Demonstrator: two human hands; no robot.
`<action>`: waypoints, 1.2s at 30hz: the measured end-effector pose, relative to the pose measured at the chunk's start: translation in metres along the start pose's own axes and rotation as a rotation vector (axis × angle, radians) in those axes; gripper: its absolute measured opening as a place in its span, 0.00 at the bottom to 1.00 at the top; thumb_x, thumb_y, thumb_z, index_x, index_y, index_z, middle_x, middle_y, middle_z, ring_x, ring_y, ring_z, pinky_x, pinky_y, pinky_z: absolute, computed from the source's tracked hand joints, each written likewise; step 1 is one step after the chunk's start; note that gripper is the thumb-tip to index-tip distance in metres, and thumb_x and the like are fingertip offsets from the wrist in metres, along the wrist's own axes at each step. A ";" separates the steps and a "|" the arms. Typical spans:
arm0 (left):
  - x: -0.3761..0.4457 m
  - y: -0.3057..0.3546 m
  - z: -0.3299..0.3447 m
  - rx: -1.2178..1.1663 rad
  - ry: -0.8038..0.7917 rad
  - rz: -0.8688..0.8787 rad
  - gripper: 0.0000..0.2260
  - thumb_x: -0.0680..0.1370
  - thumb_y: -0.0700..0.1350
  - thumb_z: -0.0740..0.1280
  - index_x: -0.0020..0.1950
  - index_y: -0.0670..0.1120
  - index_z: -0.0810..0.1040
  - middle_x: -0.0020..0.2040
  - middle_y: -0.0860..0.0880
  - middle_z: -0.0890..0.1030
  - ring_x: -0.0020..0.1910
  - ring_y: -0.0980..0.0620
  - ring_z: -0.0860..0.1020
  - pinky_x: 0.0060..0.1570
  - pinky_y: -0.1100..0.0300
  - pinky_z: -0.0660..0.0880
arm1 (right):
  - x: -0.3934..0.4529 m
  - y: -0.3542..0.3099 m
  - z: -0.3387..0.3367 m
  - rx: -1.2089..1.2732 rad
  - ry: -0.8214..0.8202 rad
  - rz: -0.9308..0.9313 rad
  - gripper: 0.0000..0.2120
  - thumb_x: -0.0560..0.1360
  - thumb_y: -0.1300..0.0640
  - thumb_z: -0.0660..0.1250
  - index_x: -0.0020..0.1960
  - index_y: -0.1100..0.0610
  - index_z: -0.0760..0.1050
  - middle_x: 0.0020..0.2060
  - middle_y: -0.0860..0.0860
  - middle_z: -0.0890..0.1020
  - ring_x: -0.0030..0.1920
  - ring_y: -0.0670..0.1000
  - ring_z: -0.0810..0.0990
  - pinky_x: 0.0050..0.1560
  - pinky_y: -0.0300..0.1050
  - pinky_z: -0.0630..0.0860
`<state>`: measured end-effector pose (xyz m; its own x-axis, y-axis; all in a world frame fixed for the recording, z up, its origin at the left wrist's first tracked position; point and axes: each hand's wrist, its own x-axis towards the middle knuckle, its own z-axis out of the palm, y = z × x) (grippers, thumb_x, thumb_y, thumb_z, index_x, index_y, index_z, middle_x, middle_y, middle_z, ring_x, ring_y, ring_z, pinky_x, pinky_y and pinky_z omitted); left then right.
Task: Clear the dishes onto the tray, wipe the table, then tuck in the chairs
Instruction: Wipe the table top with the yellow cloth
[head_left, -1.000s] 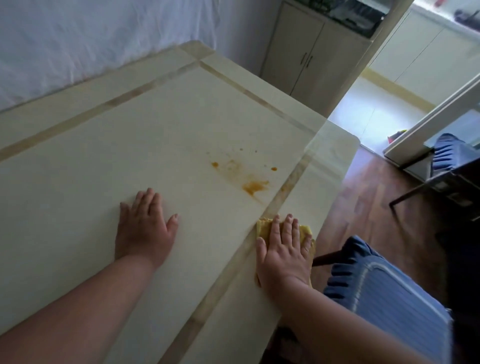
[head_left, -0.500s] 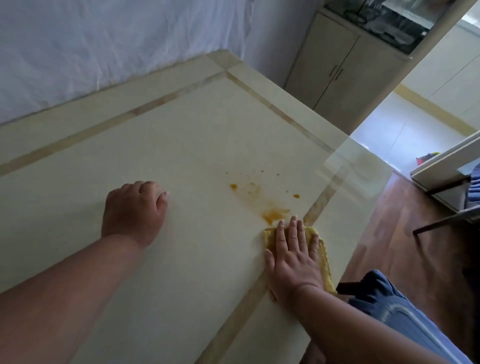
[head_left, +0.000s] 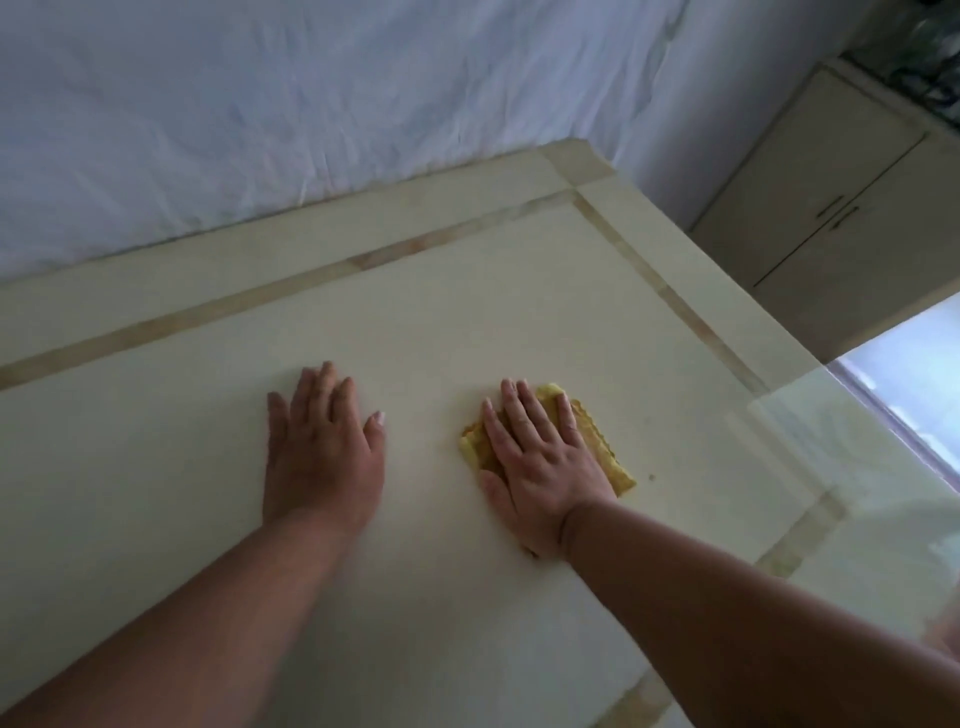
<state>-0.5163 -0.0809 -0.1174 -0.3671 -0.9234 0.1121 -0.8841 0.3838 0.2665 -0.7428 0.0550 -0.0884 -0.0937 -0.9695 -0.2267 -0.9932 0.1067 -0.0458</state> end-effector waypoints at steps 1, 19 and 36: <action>0.000 0.001 0.000 0.006 -0.003 -0.005 0.31 0.83 0.58 0.53 0.78 0.39 0.72 0.84 0.39 0.66 0.85 0.39 0.61 0.83 0.34 0.53 | 0.017 0.000 -0.004 -0.004 0.006 -0.014 0.38 0.85 0.35 0.44 0.90 0.52 0.43 0.89 0.55 0.39 0.88 0.55 0.34 0.86 0.66 0.37; 0.012 -0.001 -0.001 0.192 -0.018 0.058 0.30 0.84 0.55 0.56 0.83 0.41 0.68 0.86 0.41 0.63 0.86 0.41 0.60 0.81 0.31 0.59 | 0.249 -0.011 -0.058 -0.032 0.060 -0.140 0.37 0.85 0.34 0.41 0.90 0.49 0.40 0.89 0.53 0.40 0.88 0.53 0.36 0.86 0.67 0.37; 0.014 -0.006 -0.005 0.146 -0.068 0.045 0.32 0.84 0.60 0.51 0.84 0.43 0.68 0.86 0.44 0.64 0.86 0.44 0.60 0.83 0.33 0.55 | 0.189 0.001 -0.038 0.162 0.105 0.265 0.39 0.84 0.36 0.42 0.90 0.52 0.41 0.89 0.56 0.42 0.88 0.58 0.36 0.83 0.71 0.34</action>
<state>-0.5144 -0.0959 -0.1126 -0.4220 -0.9050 0.0541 -0.8970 0.4255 0.1199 -0.7636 -0.1369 -0.0944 -0.3624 -0.9199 -0.1497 -0.9103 0.3838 -0.1547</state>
